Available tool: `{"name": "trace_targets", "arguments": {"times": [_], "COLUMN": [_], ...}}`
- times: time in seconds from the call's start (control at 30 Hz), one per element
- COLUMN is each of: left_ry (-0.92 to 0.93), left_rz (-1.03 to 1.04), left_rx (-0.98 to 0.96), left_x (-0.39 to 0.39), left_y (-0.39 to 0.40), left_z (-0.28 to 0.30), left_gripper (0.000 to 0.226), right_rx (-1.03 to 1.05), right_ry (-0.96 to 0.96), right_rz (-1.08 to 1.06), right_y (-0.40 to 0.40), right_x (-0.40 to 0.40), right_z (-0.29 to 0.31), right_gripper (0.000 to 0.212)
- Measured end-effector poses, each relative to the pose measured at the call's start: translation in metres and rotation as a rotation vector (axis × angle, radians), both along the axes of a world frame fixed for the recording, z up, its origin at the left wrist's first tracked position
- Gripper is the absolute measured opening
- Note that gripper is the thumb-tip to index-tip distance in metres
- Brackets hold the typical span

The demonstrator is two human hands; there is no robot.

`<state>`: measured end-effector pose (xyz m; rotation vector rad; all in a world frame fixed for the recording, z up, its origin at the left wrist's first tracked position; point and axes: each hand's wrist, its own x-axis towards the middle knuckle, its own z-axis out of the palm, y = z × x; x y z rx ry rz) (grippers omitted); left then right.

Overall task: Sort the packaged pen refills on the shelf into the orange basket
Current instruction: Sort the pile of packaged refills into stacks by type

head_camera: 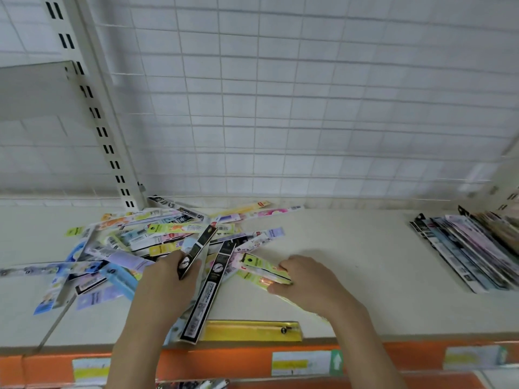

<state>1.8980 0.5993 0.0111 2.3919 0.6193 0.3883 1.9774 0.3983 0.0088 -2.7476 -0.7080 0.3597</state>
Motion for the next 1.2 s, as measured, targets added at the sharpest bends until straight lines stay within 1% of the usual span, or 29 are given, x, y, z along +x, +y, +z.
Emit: {"name": "trace_targets", "arguments": {"times": [0.07, 0.23, 0.33, 0.43, 0.5, 0.57, 0.63, 0.7, 0.77, 0.8, 0.87, 0.93, 1.0, 1.1, 1.2], "left_ry": [0.012, 0.05, 0.063, 0.154, 0.239, 0.299, 0.306, 0.281, 0.222, 0.189, 0.139, 0.079, -0.007, -0.134, -0.194], "left_rz": [0.01, 0.054, 0.069, 0.05, 0.029, 0.012, 0.022, 0.034, 0.052, 0.063, 0.07, 0.092, 0.129, 0.177, 0.225], "left_rx": [0.008, 0.048, 0.111, 0.145, 0.171, 0.201, 0.204, 0.201, 0.171, 0.133, 0.079, 0.033, -0.026, -0.105, -0.165], "left_x": [0.004, 0.013, 0.017, 0.019, 0.018, 0.017, 0.016, 0.015, 0.014, 0.013, 0.011, 0.008, 0.005, -0.002, -0.013], "left_y": [-0.005, -0.017, -0.026, -0.03, -0.032, -0.036, -0.039, -0.042, -0.043, -0.043, -0.044, -0.041, -0.034, -0.02, -0.007], "left_z": [-0.002, -0.005, -0.01, -0.014, -0.015, -0.014, -0.014, -0.012, -0.011, -0.008, 0.0, 0.009, 0.014, 0.018, 0.022], "left_gripper": [0.041, 0.04, 0.031, 0.039, 0.044, 0.044, 0.039, 0.028, 0.012, 0.013, 0.031, 0.037, 0.036, 0.028, 0.023], "right_rx": [0.038, 0.161, 0.253, 0.353, 0.398, 0.405, 0.382, 0.358, 0.342, 0.346, 0.37, 0.379, 0.348, 0.281, 0.263], "right_ry": [-0.021, -0.078, -0.126, -0.181, -0.176, -0.161, -0.157, -0.175, -0.217, -0.231, -0.223, -0.197, -0.182, -0.193, -0.186], "right_rz": [-0.047, -0.172, -0.213, -0.243, -0.243, -0.251, -0.246, -0.222, -0.198, -0.193, -0.193, -0.187, -0.171, -0.144, -0.101], "right_y": [-0.013, -0.046, -0.055, -0.053, -0.052, -0.053, -0.054, -0.054, -0.054, -0.054, -0.054, -0.053, -0.049, -0.038, -0.015], "right_x": [0.005, 0.02, 0.021, 0.018, 0.018, 0.02, 0.021, 0.021, 0.022, 0.022, 0.023, 0.024, 0.024, 0.026, 0.027], "right_z": [0.0, -0.002, -0.005, -0.004, -0.003, -0.002, -0.003, -0.006, -0.007, -0.007, -0.006, -0.004, -0.003, -0.003, -0.001], "right_gripper": [0.018, 0.018, 0.017, 0.021, 0.026, 0.03, 0.026, 0.018, 0.015, 0.015, 0.014, 0.012, 0.01, 0.006, 0.008]}}
